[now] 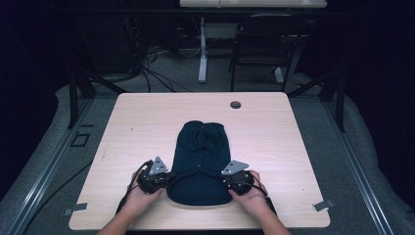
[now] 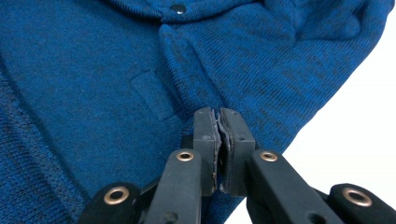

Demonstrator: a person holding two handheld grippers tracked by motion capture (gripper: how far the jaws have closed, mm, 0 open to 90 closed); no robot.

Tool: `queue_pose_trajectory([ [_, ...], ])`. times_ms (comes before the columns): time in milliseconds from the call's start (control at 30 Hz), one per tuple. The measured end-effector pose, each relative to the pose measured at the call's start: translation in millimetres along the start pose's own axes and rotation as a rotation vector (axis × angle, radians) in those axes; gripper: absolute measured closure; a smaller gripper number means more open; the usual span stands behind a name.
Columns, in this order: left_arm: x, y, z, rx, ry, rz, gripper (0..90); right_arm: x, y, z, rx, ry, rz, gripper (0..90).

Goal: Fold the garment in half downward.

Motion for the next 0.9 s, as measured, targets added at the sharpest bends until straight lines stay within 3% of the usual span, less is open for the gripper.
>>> queue_pose_trajectory([
  [233, 10.2, 3.2, 2.9, -0.025, -0.027, 0.024, 87.4, -3.7, 5.1, 4.2, -0.021, 0.012, -0.036, 85.5],
  [433, 18.1, 8.2, 7.3, -0.034, -0.014, 0.045, 86.6, -9.1, 11.8, 8.6, -0.03, -0.004, -0.072, 84.6],
  [633, 31.3, 19.2, 17.4, -0.059, -0.009, 0.09, 86.4, -23.5, 23.8, 14.2, -0.067, 0.044, -0.107, 84.3],
  [767, 34.8, 26.8, 25.2, -0.061, 0.011, 0.119, 85.2, -34.7, 31.0, 18.3, -0.061, 0.048, -0.142, 83.5],
  [833, 34.0, 29.5, 26.6, -0.062, 0.02, 0.116, 83.0, -38.7, 33.4, 17.9, -0.062, 0.044, -0.153, 80.9],
  [900, 32.0, 31.6, 24.8, -0.061, 0.016, 0.106, 80.0, -40.1, 37.3, 14.8, -0.06, 0.073, -0.142, 80.6],
])
Point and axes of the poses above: each handheld gripper's, and its own axes: y roughly backward along the jaws, z roughly out of its underside, x roughly to its right, the point moved 6 cm from there along -y, roughly forward along the jaws, and after that the axes turned 4 degrees about z, right-handed, at the moved point
